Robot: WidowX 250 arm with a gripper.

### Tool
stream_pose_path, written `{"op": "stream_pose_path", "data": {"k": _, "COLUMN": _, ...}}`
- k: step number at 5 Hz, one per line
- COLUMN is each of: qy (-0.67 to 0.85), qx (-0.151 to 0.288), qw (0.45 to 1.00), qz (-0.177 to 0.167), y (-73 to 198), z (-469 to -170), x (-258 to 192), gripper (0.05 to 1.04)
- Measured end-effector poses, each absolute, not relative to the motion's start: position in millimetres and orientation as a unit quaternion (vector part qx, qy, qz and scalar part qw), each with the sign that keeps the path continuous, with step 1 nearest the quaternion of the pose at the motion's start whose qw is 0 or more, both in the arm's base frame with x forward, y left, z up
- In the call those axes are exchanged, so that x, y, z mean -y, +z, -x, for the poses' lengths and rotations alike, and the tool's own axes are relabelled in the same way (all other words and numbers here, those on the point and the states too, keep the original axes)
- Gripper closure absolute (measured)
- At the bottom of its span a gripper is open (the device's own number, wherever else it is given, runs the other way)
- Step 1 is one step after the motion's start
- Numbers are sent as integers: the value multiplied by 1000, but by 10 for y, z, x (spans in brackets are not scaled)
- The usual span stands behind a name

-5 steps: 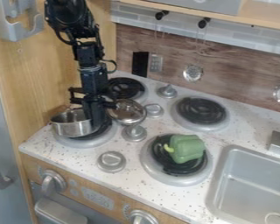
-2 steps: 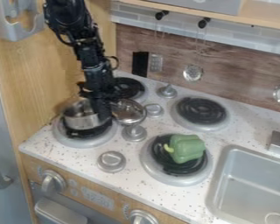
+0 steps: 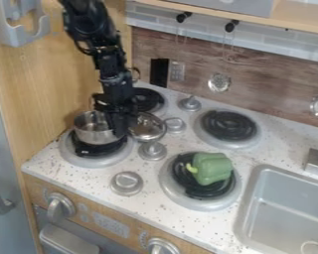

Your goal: Take silver pot and place it on bottom left burner

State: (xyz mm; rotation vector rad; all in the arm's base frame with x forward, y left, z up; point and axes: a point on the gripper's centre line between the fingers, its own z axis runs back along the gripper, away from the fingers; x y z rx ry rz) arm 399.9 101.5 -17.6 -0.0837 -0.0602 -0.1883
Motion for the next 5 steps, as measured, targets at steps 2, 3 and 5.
{"op": "stream_pose_path", "data": {"k": 2, "qy": -61, "qx": 20, "qw": 997, "qz": 31, "y": -192, "z": -3982, "x": -1030, "gripper": 611}}
{"op": "stream_pose_path", "data": {"k": 3, "qy": -54, "qx": 3, "qw": 998, "qz": 30, "y": -249, "z": -3899, "x": -982, "gripper": 299}}
{"op": "stream_pose_path", "data": {"k": 5, "qy": -70, "qx": 46, "qw": 996, "qz": 12, "y": 219, "z": -3921, "x": -708, "gripper": 74}}
